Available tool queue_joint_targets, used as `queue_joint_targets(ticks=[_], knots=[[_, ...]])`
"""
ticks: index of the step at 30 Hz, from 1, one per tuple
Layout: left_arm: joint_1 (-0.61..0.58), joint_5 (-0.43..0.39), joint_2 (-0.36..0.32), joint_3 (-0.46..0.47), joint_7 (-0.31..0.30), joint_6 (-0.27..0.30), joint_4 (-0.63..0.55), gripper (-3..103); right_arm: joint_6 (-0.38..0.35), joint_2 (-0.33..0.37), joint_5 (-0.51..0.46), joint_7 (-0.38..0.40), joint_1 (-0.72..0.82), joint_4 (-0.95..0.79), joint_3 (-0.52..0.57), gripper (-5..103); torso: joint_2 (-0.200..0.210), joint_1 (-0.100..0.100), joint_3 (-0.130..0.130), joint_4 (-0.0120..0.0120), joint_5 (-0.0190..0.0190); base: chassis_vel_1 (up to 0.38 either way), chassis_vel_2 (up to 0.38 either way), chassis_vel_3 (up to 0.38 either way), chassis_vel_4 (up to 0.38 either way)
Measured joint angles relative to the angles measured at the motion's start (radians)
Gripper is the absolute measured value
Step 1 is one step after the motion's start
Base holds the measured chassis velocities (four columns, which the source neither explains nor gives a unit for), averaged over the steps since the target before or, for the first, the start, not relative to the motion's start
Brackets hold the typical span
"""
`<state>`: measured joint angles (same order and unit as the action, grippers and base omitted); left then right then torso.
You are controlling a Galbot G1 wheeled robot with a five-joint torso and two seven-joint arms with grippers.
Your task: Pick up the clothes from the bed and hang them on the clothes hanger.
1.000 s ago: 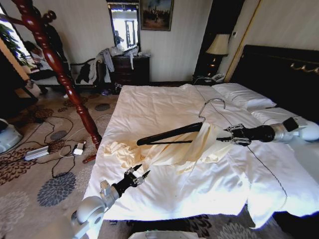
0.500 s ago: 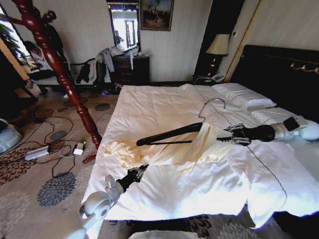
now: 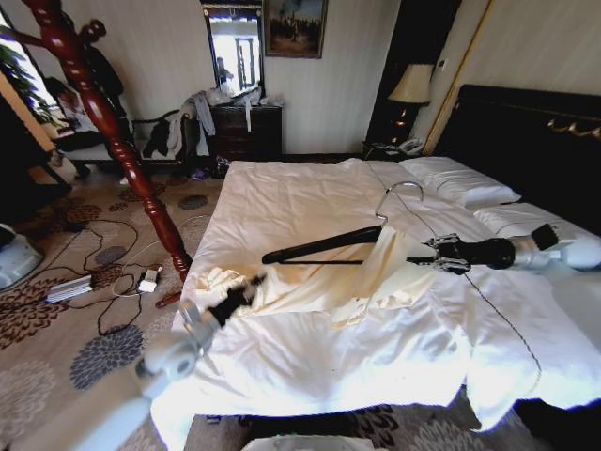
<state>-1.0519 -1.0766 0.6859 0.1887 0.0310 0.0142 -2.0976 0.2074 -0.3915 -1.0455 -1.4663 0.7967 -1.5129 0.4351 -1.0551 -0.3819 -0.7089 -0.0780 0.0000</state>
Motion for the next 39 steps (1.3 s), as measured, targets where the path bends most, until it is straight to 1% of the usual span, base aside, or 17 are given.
queue_joint_targets(ticks=[1,3,4,6,8,9,11,12,16,19,24,28,31,32,33,35,39], knots=[[0.0,0.0,0.0,0.0,0.0,0.0,0.0,0,0.0,0.0,0.0,0.0,0.0,0.0,0.0,21,0.0,0.0,0.0,0.0,0.0,0.0,0.0,0.0,0.0],[0.075,-0.088,-0.006,0.019,-0.005,0.021,0.0,0,0.006,-0.001,0.002,0.032,0.013,-0.007,0.001,21,0.0,0.0,0.0,0.0,0.0,0.0,0.0,0.0,0.0],[0.075,-0.088,-0.006,0.019,-0.005,0.021,0.0,0,0.006,-0.001,0.002,0.032,0.013,-0.007,0.001,21,0.0,0.0,0.0,0.0,0.0,0.0,0.0,0.0,0.0],[0.119,-0.141,-0.011,0.029,-0.008,0.034,0.0,0,0.012,0.002,0.003,0.055,0.025,-0.011,0.006,21,0.0,0.0,0.0,0.0001,0.0,0.0,0.0,0.0,0.0],[0.203,-0.229,-0.022,0.034,-0.021,0.054,0.0,0,0.026,0.007,0.015,0.106,0.046,-0.024,0.013,21,0.0,0.0,0.0,0.0,-0.0001,0.0,0.0,0.0,0.0],[0.203,-0.229,-0.022,0.034,-0.021,0.054,0.0,0,0.026,0.007,0.015,0.106,0.046,-0.024,0.013,21,0.0,0.0,0.0,0.0,-0.0001,0.0,0.0,0.0,0.0],[0.251,-0.272,-0.03,0.034,-0.03,0.065,0.001,0,0.034,0.008,0.023,0.149,0.058,-0.036,0.014,21,0.0,0.0,0.0,-0.0003,0.0,0.0,0.0,0.0,0.0],[0.288,-0.3,-0.04,0.035,-0.036,0.075,0.0,0,0.037,0.007,0.034,0.183,0.064,-0.047,0.014,21,0.0,0.0,0.0,-0.0001,0.0001,0.0,0.0,0.0,0.0],[0.318,-0.326,-0.057,0.035,-0.048,0.092,-0.008,0,0.04,-0.001,0.054,0.206,0.066,-0.054,0.012,21,0.0,0.0,0.0,0.0001,-0.0001,0.0,0.0,0.0,0.0],[0.334,-0.364,-0.081,0.054,-0.065,0.117,-0.029,0,0.044,-0.011,0.081,0.218,0.071,-0.062,0.009,21,0.0,0.0,0.0,0.0002,0.0,0.0,0.0,0.0,0.0],[0.343,-0.395,-0.1,0.084,-0.072,0.127,-0.041,0,0.052,-0.016,0.108,0.213,0.073,-0.063,0.006,21,0.0,0.0,0.0,0.0003,-0.0002,0.0,0.0,0.0,0.0],[0.355,-0.409,-0.106,0.089,-0.074,0.129,-0.043,0,0.052,-0.017,0.115,0.215,0.075,-0.065,0.004,21,0.0,0.0,0.0,0.0002,-0.0002,0.0,0.0,0.0,0.0],[0.398,-0.461,-0.124,0.09,-0.085,0.133,-0.056,0,0.053,-0.021,0.145,0.234,0.079,-0.071,-0.003,21,0.0,0.0,0.0,0.0001,-0.0002,0.0,0.0,0.0,0.0],[0.398,-0.461,-0.124,0.09,-0.085,0.133,-0.056,0,0.053,-0.021,0.145,0.234,0.079,-0.071,-0.003,21,0.0,0.0,0.0,0.0001,-0.0002,0.0,0.0,0.0,0.0],[0.444,-0.501,-0.144,0.081,-0.095,0.137,-0.074,0,0.053,-0.029,0.174,0.272,0.082,-0.076,-0.01,21,0.0,0.0,0.0,0.0,0.0,0.0,0.0,0.0,0.0],[0.488,-0.53,-0.165,0.07,-0.101,0.14,-0.092,0,0.053,-0.034,0.187,0.31,0.085,-0.084,-0.017,21,0.0,0.0,0.0,0.0001,0.0001,0.0,0.0,0.0,0.0],[0.548,-0.564,-0.19,0.05,-0.109,0.147,-0.105,0,0.053,-0.04,0.195,0.362,0.088,-0.099,-0.027,21,0.0,0.0,0.0,0.0001,-0.0001,0.0,0.0,0.0,0.0]])
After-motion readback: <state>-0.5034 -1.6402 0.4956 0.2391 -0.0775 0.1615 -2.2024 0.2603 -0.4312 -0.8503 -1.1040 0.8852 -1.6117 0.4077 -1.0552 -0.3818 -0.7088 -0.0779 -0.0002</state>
